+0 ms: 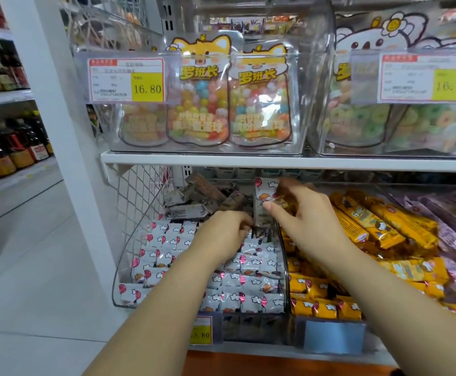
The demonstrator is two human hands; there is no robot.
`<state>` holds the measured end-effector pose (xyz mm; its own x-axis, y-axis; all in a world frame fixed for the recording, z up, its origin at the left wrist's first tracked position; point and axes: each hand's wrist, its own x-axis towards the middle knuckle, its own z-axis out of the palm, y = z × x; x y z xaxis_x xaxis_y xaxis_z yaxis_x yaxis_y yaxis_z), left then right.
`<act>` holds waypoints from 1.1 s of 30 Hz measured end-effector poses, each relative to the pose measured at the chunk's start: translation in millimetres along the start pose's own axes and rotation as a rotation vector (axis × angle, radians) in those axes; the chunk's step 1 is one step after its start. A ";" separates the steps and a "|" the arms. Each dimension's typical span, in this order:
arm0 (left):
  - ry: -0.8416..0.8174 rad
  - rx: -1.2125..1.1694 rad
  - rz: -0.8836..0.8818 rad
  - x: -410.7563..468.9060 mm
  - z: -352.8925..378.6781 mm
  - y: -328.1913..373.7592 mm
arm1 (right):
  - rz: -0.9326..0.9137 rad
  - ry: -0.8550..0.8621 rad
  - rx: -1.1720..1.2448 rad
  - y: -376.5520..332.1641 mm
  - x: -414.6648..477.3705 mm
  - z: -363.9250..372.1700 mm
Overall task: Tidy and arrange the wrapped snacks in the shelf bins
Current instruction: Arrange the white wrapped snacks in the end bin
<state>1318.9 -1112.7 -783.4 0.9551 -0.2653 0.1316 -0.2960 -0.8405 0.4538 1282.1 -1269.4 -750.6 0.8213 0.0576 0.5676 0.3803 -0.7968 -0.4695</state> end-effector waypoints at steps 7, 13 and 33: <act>-0.084 -0.003 -0.001 1.7 -2.1 -6.6 | 0.041 -0.166 -0.177 7.0 -0.1 12.4; -0.061 -0.115 -0.008 -3.0 -2.7 -11.1 | 0.086 -0.349 -0.372 11.6 9.0 16.4; 0.132 0.034 0.145 13.4 3.7 7.8 | 0.153 -0.285 -0.115 32.2 -10.4 4.3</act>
<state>1329.4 -1124.6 -781.4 0.8948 -0.3222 0.3091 -0.4286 -0.8141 0.3919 1287.6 -1293.0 -774.6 0.9571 0.0845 0.2773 0.2061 -0.8711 -0.4458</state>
